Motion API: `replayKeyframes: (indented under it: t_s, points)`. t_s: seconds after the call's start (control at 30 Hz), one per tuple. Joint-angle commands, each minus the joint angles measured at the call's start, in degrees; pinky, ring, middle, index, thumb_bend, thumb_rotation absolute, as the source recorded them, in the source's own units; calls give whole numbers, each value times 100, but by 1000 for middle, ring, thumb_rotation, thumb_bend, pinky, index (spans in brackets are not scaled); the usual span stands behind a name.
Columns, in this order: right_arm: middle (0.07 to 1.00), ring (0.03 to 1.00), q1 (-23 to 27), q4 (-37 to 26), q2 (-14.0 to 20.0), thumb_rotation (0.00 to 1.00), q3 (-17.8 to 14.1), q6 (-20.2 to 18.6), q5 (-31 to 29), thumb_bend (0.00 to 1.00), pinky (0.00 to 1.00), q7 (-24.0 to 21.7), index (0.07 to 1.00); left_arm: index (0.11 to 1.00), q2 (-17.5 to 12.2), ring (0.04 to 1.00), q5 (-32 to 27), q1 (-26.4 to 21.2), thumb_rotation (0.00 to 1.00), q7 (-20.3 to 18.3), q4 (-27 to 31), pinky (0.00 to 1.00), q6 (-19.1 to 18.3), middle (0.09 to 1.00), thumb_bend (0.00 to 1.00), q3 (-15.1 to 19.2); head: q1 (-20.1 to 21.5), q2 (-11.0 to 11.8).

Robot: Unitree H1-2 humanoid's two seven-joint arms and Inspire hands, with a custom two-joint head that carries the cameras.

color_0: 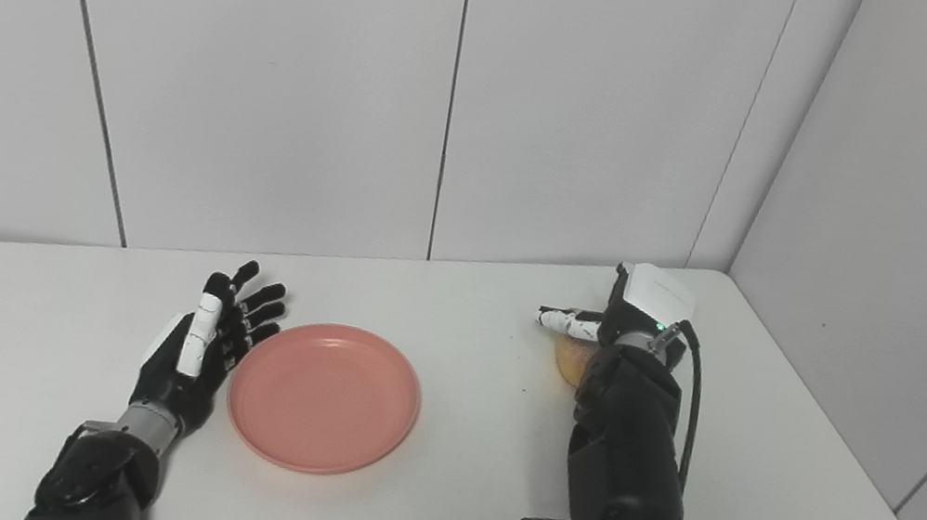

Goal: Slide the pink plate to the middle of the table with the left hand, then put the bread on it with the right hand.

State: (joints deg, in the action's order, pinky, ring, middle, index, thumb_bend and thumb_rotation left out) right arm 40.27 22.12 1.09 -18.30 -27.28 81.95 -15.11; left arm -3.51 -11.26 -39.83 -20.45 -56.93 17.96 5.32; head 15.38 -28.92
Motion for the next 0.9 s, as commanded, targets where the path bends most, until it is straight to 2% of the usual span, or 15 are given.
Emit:
replayKeyframes:
  t_s: [0.0,0.1,0.17,0.3,0.53,0.67,0.7,0.73,0.77,0.8,0.83,0.87]
  points:
    - [825,598,355,115,61,599,-51,36,-31,951,369,153,875,973,21,900,-59,257,960,-69,-120,897,4,890,952,13,-14,-20]
    - [800,575,356,382,110,616,36,37,-122,952,374,204,875,971,22,900,-52,294,960,-43,-52,901,-34,890,944,11,-30,-30]
    - [783,597,350,493,106,609,40,37,-227,959,410,298,872,970,15,901,-37,303,963,-36,-46,903,-27,891,943,2,-44,-39]
    - [786,604,341,703,94,596,68,36,-397,959,413,477,875,970,8,901,-36,313,963,-45,-49,898,-16,893,944,-3,-67,-37]
    - [796,633,318,1162,236,593,352,37,-740,952,430,902,872,971,16,902,-22,340,964,0,-3,896,-49,894,945,-10,-97,-45]
    - [763,617,296,1316,321,571,543,37,-1090,945,435,1260,848,970,12,900,-12,366,969,6,58,889,-77,888,945,-19,-103,-66]
    - [758,613,272,1346,358,567,640,44,-1311,943,432,1489,845,970,11,900,-9,367,970,5,62,890,-83,888,945,-24,-99,-69]
    - [663,529,255,1371,391,481,727,45,-1494,901,376,1666,814,970,11,901,-7,369,969,5,66,894,-88,888,947,-28,-99,-69]
    - [498,378,232,1378,422,276,796,76,-1737,826,269,1852,793,969,12,902,-12,368,967,1,63,898,-89,888,947,-28,-97,-70]
    - [469,350,217,1399,448,237,851,109,-1963,813,250,2043,790,969,13,903,-12,367,966,-4,61,899,-88,888,947,-31,-101,-70]
    - [468,294,208,1426,481,121,922,134,-2150,693,210,2207,727,970,13,904,-5,364,968,-1,59,901,-86,890,945,-37,-101,-70]
    - [470,272,205,1453,519,49,1016,120,-2284,597,193,2329,586,971,13,903,0,360,970,2,54,900,-80,890,947,-42,-104,-74]
